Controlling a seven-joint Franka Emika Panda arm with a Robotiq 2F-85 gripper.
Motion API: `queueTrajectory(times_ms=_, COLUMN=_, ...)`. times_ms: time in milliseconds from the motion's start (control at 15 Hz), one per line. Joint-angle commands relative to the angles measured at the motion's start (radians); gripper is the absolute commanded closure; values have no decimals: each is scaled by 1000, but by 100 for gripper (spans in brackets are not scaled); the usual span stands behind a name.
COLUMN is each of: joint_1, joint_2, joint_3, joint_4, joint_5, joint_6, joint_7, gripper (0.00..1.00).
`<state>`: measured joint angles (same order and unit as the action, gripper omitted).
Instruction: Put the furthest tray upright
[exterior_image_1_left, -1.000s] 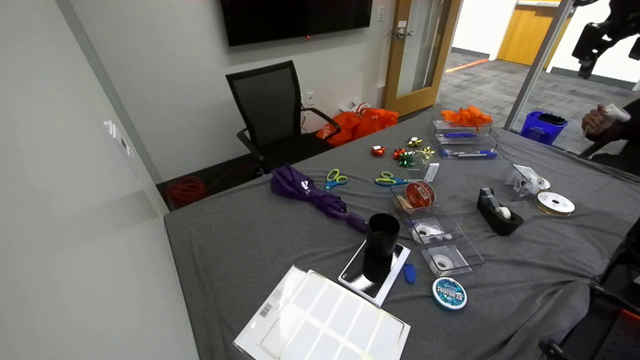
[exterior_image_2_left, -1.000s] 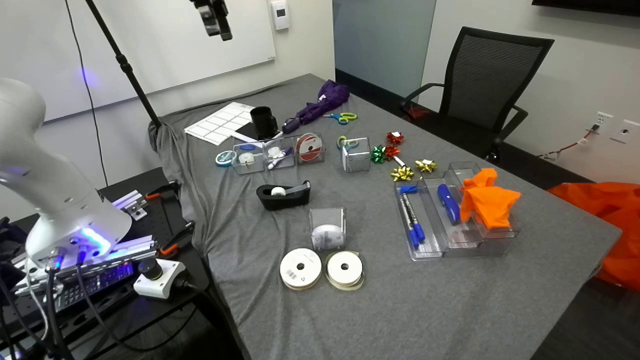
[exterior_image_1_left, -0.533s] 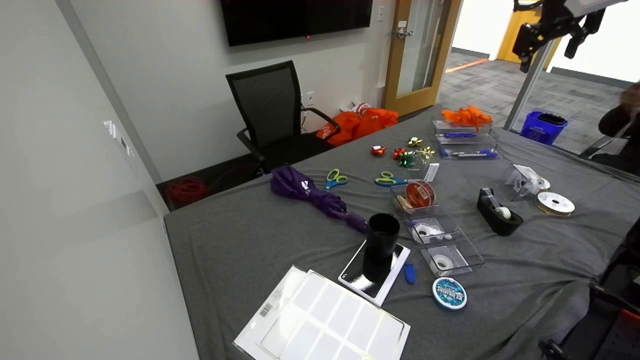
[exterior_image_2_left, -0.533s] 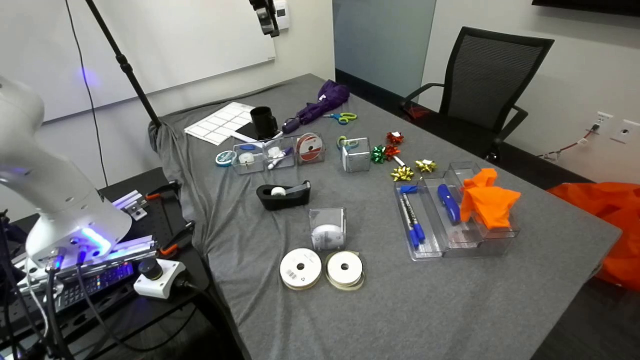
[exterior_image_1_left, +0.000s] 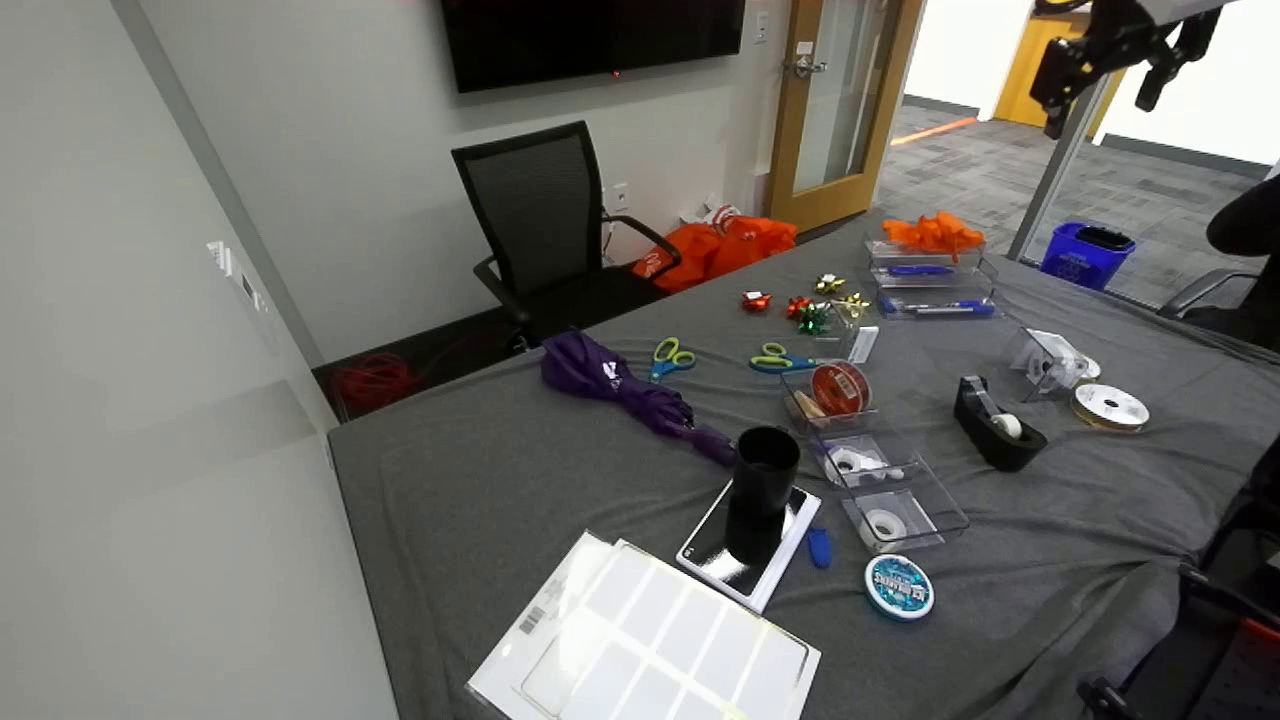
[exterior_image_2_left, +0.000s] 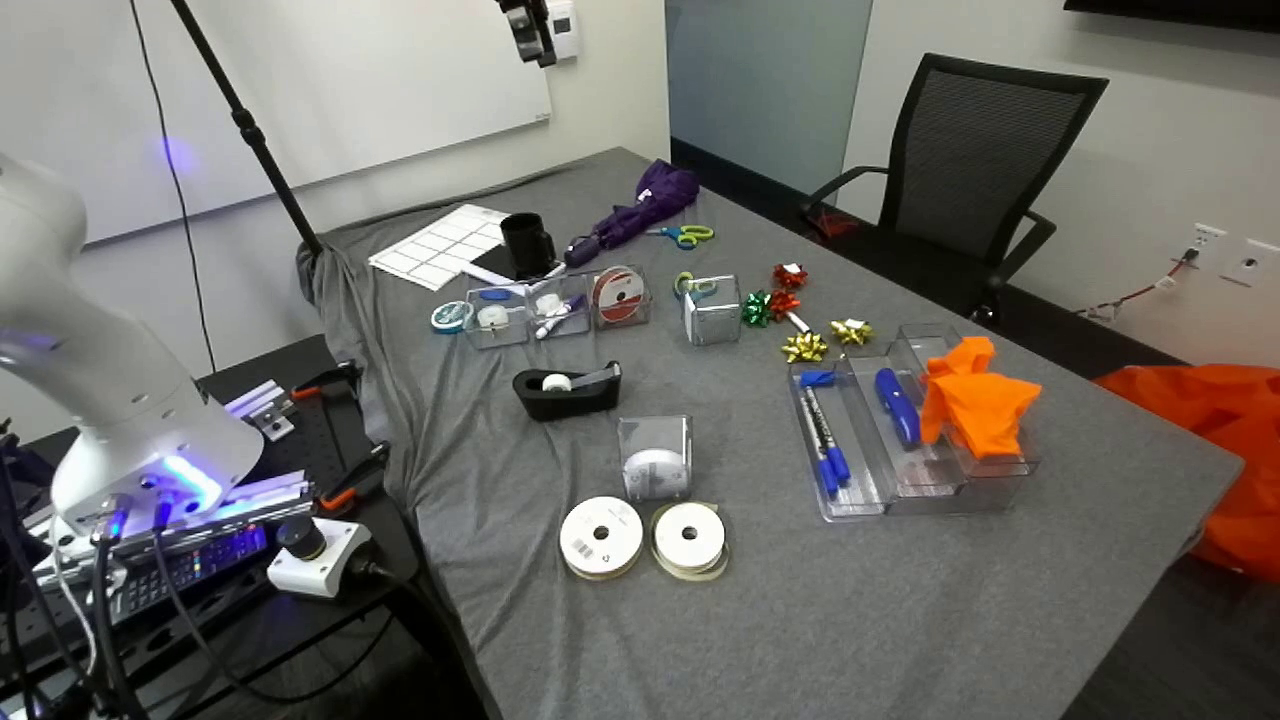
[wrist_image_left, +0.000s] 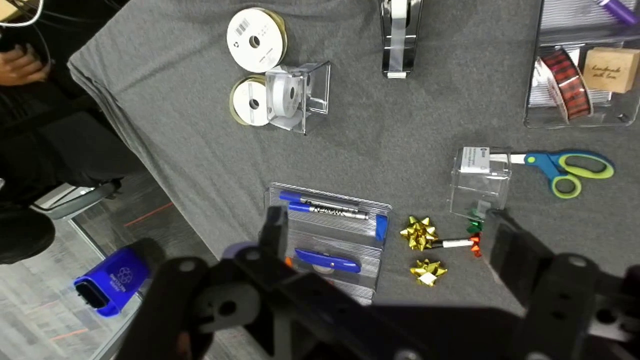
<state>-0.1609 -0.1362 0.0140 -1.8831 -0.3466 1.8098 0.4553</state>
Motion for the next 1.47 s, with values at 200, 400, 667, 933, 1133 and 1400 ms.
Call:
queueTrajectory(times_ms=200, joint_1=79, joint_2=299, joint_3=-8, joint_4=237, joint_5=29, joint_6=-17, joint_7=214, gripper=0)
queueTrajectory(times_ms=400, joint_1=112, joint_2=472, joint_3=-33, joint_4=398, joint_5=52, joint_6=-7, joint_7=267, gripper=0)
queueTrajectory(times_ms=667, joint_1=136, joint_2=684, joint_3=-74, joint_4=616, joint_5=104, joint_6=-16, joint_7=270, gripper=0)
queueTrajectory(times_ms=933, joint_1=161, joint_2=884, joint_3=-119, joint_4=830, joint_5=115, joint_6=-34, joint_7=282, gripper=0)
queueTrajectory(times_ms=1133, joint_1=166, joint_2=1020, joint_3=-126, joint_4=965, joint_5=76, joint_6=-45, joint_7=311, gripper=0)
queueTrajectory(times_ms=1400, joint_1=204, joint_2=1151, joint_3=-198, joint_4=1084, joint_5=66, joint_6=-65, joint_7=303, gripper=0)
